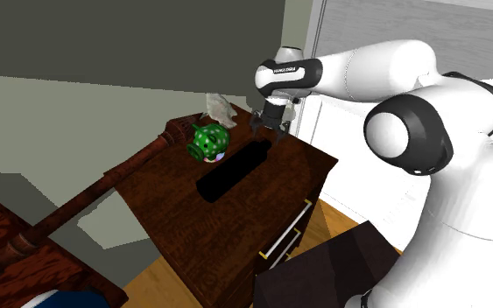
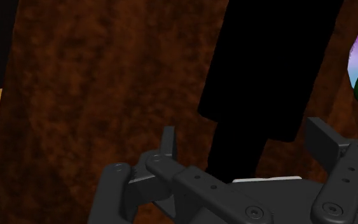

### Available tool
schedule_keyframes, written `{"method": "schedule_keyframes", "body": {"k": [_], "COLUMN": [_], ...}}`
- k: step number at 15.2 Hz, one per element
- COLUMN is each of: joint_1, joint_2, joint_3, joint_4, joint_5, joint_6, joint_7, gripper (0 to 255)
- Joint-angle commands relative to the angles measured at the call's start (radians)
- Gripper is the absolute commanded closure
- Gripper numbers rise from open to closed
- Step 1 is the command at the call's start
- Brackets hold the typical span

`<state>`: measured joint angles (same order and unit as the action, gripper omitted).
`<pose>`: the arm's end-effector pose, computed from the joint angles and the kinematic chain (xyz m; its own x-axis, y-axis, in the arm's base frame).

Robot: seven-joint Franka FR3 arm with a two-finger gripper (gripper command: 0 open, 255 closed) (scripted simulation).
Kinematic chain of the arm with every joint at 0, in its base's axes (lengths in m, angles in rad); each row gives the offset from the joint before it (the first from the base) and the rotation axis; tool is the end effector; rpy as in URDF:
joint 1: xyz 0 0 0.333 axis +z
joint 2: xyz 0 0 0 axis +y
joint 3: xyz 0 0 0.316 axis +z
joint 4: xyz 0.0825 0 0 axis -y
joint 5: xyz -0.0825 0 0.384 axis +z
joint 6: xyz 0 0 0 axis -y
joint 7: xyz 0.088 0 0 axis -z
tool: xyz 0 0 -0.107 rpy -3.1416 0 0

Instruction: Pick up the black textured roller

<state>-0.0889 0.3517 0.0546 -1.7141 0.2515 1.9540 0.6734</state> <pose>0.6400 -0.0084 0.3777 0.6731 -0.6981 -0.2442 -0.7344 -0.6700 -0.1086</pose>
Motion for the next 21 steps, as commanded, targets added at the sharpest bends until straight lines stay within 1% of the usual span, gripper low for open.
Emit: {"method": "schedule_keyframes", "body": {"k": [1, 4, 5, 12, 14, 15, 21], "joint_1": [-0.005, -0.016, -0.018, -0.017, -0.017, -0.018, -0.018], "joint_2": [0.073, 0.188, 0.211, 0.253, 0.256, 0.255, 0.257], "joint_3": [-0.010, -0.025, -0.028, -0.026, -0.025, -0.025, -0.025], "joint_4": [0.065, 0.181, 0.205, 0.176, 0.174, 0.172, 0.175], "joint_5": [0.012, 0.031, 0.034, 0.041, 0.042, 0.042, 0.042], "joint_6": [0.003, -0.004, -0.006, 0.063, 0.068, 0.069, 0.068], "joint_7": [0.043, 0.103, 0.115, 0.096, 0.094, 0.094, 0.094], "gripper": [0, 0, 0, 0, 0, 255, 255]}}
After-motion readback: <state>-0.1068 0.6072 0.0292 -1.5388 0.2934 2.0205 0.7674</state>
